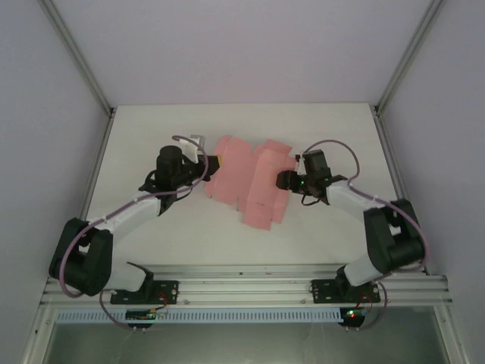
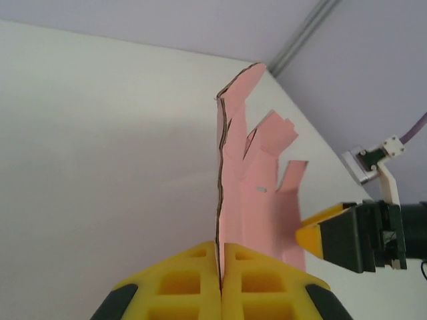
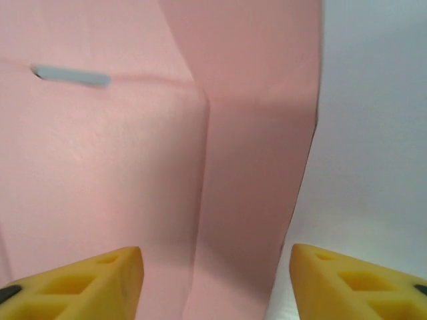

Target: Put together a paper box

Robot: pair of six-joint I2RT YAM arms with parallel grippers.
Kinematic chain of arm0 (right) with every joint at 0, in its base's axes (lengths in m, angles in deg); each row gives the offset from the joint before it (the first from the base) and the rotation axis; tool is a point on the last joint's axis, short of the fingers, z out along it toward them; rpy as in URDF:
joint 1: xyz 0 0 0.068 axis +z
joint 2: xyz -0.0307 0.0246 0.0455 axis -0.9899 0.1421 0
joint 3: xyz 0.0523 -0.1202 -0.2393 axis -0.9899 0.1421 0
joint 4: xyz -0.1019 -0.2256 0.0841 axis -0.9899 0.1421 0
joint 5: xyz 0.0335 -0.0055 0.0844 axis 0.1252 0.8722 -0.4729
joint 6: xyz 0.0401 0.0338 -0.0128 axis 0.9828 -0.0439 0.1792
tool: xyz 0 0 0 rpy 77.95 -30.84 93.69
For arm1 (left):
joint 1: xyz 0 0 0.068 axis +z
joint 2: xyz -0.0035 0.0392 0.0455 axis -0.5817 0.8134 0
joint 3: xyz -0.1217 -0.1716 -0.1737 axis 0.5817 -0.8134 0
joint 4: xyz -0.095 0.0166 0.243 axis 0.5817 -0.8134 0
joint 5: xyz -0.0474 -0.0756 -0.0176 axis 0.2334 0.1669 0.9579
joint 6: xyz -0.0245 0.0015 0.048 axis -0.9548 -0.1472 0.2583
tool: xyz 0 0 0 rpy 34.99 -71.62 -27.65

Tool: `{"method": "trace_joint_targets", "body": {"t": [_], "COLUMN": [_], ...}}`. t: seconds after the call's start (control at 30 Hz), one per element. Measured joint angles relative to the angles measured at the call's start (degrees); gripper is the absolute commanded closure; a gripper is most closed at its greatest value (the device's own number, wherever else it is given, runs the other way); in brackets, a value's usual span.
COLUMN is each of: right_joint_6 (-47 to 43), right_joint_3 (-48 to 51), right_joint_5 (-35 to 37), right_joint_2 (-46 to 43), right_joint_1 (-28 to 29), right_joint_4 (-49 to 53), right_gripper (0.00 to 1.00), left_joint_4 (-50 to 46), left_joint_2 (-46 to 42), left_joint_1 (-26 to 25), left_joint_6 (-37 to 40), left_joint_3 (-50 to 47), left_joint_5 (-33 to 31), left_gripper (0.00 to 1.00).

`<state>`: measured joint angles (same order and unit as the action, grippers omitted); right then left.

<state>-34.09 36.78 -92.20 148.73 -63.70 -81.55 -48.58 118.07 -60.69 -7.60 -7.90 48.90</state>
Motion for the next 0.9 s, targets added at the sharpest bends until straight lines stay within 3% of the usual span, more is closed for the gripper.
{"method": "trace_joint_targets", "body": {"t": [0.1,0.4,0.63,0.9], "right_joint_6": [-2.1,-4.7,-4.5,-3.0], "right_joint_3": [2.5,15.6,19.2,19.2], "right_joint_5": [-1.3,-13.9,-24.0,-29.0], "right_joint_2": [-7.5,-23.0,-25.7,-24.2], "right_joint_1": [-1.1,-10.0,-12.0,-12.7], "right_joint_4": [-0.1,-8.7,-18.7,-31.0], "right_gripper": [0.12,0.11,0.12,0.14], "left_joint_4": [-0.3,-0.1,3.5,10.1], "left_joint_2": [-2.5,-7.4,-8.2,-8.2], "left_joint_1": [0.0,0.0,0.0,-0.2], "left_joint_6": [1.3,-0.5,-6.3,-15.6], "left_joint_3": [0.7,8.5,13.2,15.2], "left_joint_5": [4.5,12.4,19.4,25.4], "left_gripper": [1.00,1.00,1.00,1.00]}}
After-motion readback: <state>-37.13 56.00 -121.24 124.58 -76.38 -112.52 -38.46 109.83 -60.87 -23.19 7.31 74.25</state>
